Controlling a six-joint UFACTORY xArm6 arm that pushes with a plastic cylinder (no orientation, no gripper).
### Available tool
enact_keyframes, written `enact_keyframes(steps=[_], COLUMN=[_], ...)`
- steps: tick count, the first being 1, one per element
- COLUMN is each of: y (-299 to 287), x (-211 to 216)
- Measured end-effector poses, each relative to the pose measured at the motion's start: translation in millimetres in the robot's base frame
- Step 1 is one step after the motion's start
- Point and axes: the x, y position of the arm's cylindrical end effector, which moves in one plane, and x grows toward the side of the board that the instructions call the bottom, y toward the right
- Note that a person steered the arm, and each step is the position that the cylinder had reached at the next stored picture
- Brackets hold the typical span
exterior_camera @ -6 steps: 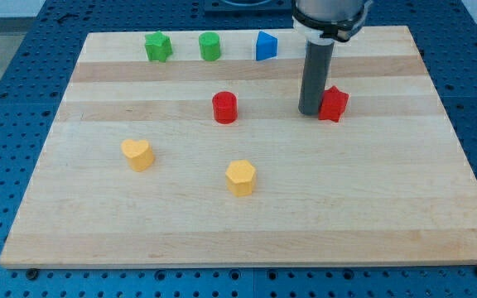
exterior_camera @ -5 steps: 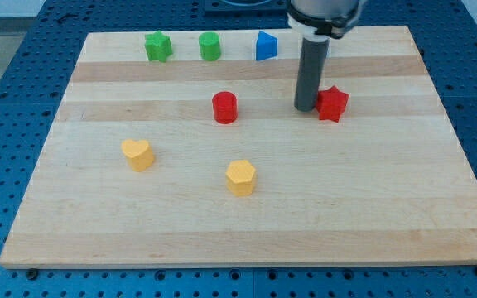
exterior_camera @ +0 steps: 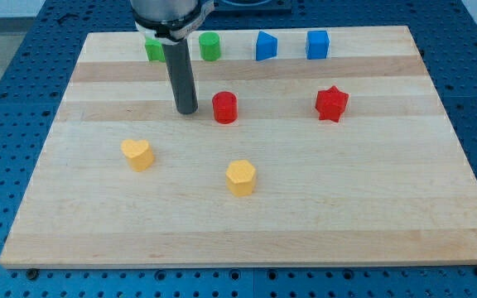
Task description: Slide the red circle right a bit
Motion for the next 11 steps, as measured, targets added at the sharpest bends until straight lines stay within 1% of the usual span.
enact_keyframes(steps=[3,5,7,9,11], y=[15.4,51.8,75.5,71.6,71.6], x=[0.1,0.1,0.1,9.1,9.3])
